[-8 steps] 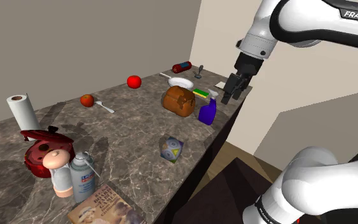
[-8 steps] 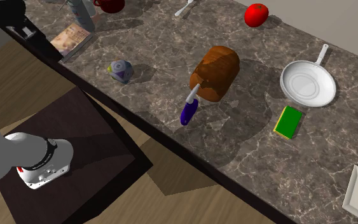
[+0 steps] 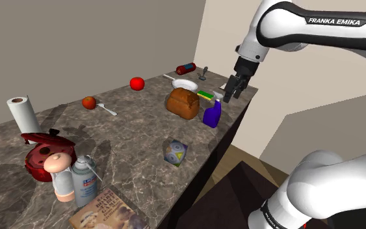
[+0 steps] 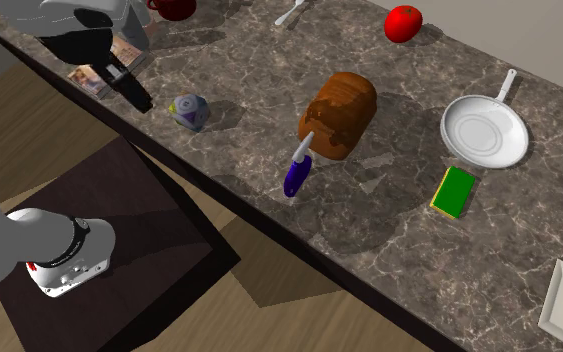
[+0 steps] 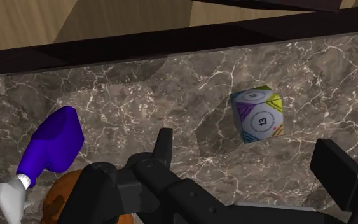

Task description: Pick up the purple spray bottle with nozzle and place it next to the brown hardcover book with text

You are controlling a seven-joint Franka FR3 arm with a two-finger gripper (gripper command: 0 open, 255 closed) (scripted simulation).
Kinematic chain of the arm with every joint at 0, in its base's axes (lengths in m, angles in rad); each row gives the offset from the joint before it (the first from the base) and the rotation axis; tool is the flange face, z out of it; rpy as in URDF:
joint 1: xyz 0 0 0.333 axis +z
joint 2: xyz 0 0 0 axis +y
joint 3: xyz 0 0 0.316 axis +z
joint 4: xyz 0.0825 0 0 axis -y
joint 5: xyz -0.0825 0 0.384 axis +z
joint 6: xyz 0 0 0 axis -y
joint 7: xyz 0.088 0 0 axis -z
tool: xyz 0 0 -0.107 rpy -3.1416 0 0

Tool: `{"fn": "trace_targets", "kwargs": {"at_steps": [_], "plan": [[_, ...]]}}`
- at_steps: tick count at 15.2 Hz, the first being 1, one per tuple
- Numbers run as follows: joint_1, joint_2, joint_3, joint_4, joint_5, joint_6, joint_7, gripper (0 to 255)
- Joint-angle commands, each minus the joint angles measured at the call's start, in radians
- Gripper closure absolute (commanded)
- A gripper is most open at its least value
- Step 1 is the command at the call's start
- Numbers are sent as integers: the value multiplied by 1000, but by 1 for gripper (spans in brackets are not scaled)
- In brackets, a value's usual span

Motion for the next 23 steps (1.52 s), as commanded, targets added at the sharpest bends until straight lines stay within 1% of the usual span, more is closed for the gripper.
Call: {"fn": "trace_targets", "kwargs": {"at_steps": [1, 7, 12, 18, 23], "plan": [[-9, 46, -26, 11, -18, 30, -35, 0], [-31, 235, -109, 104, -53, 111, -145, 0], [-46, 406, -171, 215, -55, 161, -238, 0], [-72, 627, -230, 388, -23, 192, -351, 0], [-111, 822, -260, 570, 25, 189, -441, 0]]}}
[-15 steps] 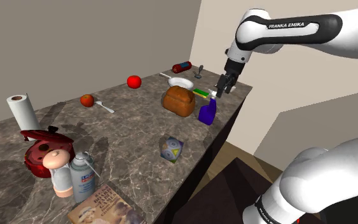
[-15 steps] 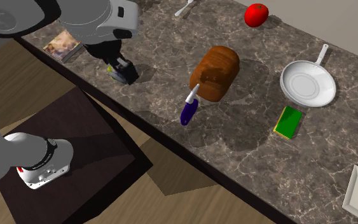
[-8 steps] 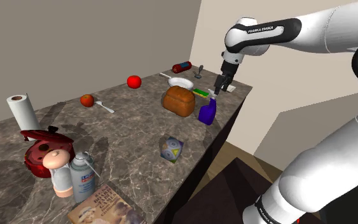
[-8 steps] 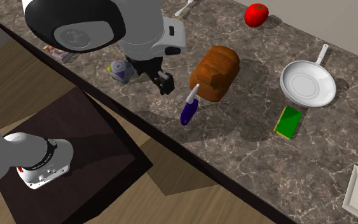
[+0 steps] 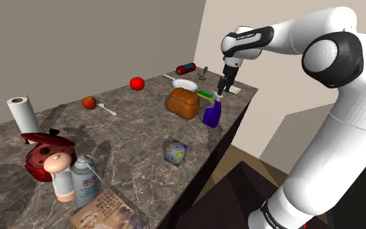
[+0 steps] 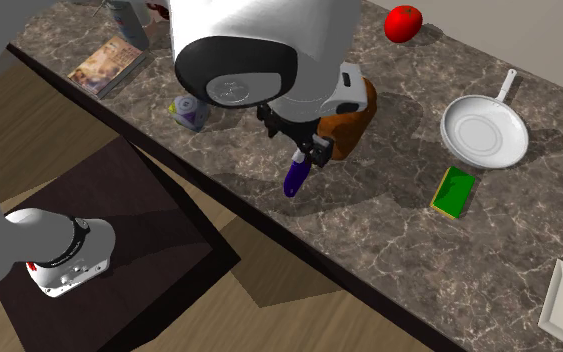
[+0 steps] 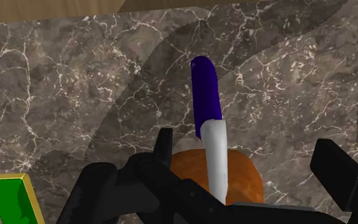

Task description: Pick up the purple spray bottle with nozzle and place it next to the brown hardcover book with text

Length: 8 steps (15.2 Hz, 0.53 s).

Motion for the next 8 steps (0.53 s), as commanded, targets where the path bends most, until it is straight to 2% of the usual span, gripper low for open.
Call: {"fn": "trace_targets", "kwargs": {"at_steps": [1, 8], "plan": [[-10, 45, -4, 47, 11, -5, -19, 0], [-11, 68, -1, -28, 22, 91, -27, 0]]}}
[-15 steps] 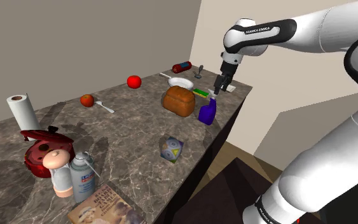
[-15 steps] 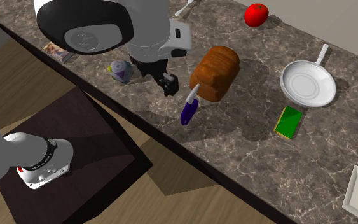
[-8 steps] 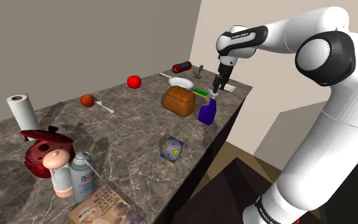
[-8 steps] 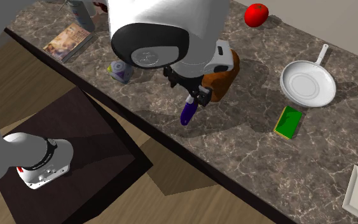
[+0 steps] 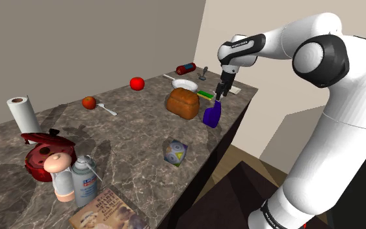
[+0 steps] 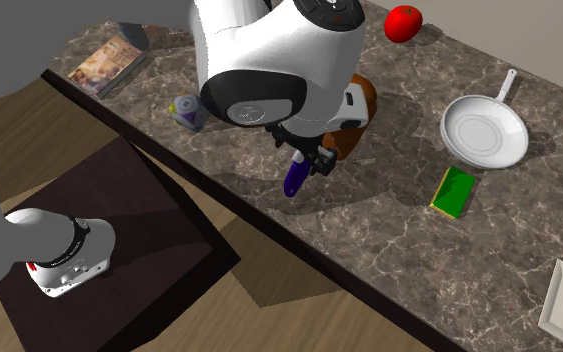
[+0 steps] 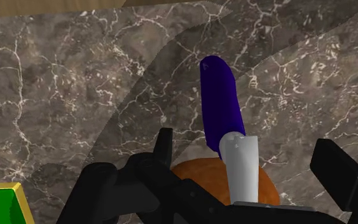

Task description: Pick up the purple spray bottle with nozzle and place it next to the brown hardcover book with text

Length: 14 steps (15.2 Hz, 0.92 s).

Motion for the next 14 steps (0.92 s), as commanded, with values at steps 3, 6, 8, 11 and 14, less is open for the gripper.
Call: {"fn": "trace_targets", "kwargs": {"at_steps": [3, 6, 8, 11, 14], "plan": [[0, 4, 1, -10, 2, 14, -1, 0], [0, 4, 1, -10, 2, 14, -1, 0], [0, 4, 1, -10, 2, 14, -1, 0], [0, 4, 1, -10, 2, 14, -1, 255], [0, 4, 1, -10, 2, 14, -1, 255]]}}
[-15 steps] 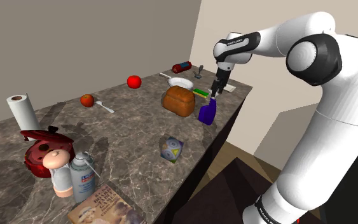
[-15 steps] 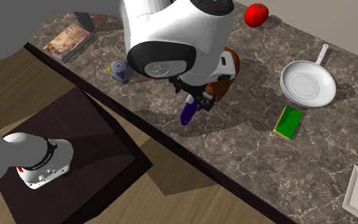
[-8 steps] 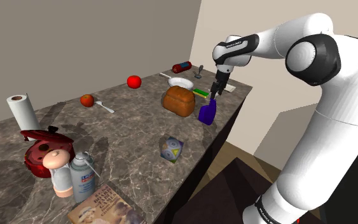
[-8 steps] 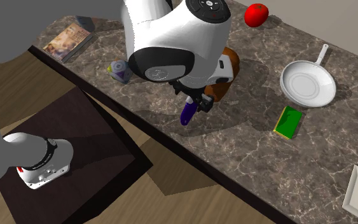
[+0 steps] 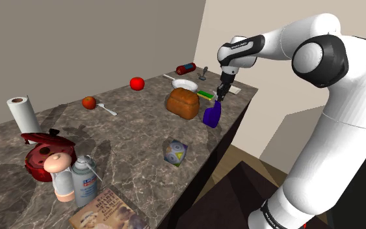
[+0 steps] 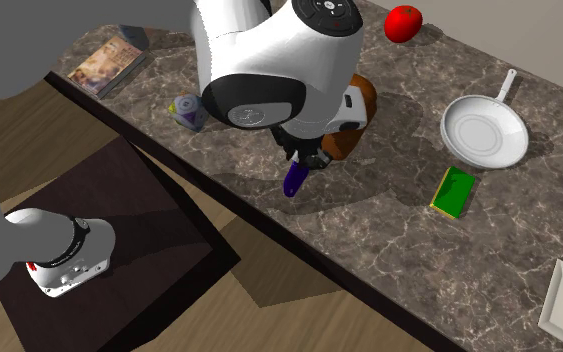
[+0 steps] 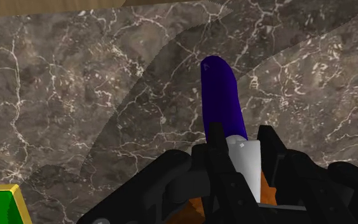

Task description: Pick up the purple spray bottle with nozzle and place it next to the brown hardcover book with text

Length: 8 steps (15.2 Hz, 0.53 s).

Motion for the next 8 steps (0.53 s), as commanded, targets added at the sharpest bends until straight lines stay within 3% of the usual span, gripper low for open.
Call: {"fn": "trace_targets", "kwargs": {"at_steps": [1, 8], "plan": [[0, 0, 0, 0, 0, 0, 0, 255], [1, -16, -1, 35, -7, -49, 5, 255]]}}
